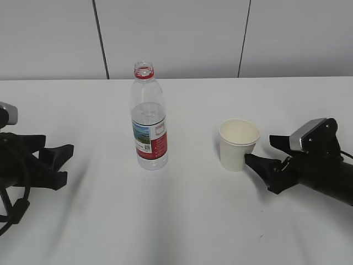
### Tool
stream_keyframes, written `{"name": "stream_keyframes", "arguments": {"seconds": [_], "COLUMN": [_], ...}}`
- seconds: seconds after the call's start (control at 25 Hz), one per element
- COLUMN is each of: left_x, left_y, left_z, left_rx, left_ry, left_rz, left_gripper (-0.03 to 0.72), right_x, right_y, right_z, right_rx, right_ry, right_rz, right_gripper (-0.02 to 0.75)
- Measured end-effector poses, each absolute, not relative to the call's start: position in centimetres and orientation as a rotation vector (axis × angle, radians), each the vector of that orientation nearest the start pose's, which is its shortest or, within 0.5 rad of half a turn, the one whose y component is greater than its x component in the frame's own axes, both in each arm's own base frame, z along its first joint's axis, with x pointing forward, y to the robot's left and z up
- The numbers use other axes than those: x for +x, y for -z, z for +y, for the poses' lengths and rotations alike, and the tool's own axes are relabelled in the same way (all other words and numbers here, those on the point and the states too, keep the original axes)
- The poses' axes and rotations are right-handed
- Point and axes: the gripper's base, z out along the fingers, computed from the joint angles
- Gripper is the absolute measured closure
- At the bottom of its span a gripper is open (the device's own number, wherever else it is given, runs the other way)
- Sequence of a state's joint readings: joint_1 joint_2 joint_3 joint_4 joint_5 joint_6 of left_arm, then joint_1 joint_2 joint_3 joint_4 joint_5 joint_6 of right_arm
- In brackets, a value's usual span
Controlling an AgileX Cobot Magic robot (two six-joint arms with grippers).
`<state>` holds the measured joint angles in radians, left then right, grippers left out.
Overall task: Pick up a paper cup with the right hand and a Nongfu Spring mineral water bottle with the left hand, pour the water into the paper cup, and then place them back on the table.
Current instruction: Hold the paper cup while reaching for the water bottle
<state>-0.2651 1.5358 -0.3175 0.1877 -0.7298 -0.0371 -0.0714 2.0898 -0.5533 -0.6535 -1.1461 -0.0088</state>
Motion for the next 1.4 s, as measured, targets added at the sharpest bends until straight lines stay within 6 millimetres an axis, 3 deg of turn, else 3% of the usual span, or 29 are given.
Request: {"name": "stream_keyframes", "arguments": {"seconds": [0.6, 1.08, 1.24, 1.4], "left_x": [22.8, 23.1, 23.3, 23.8], "left_y": [-15.5, -15.7, -15.3, -14.5], "left_z": [-7.4, -7.8, -8.0, -8.8], "left_rx": [0.44, 0.463, 0.472, 0.509], "left_ry": [0.233, 0.257, 0.281, 0.356], "left_rz": [1.912, 1.847, 1.828, 1.847], "left_gripper": [0.295, 0.273, 0.253, 0.177], "right_x": [32.1, 32.3, 32.3, 32.4], "right_y": [-5.5, -5.4, -5.4, -6.2], "right_z": [7.6, 7.6, 7.6, 7.7], "right_rx": [-0.678, -0.651, -0.655, -0.652], "right_ry": [-0.384, -0.379, -0.382, -0.396], "right_rz": [1.773, 1.779, 1.778, 1.759], "right_gripper": [0.089, 0.276, 0.291, 0.294]}}
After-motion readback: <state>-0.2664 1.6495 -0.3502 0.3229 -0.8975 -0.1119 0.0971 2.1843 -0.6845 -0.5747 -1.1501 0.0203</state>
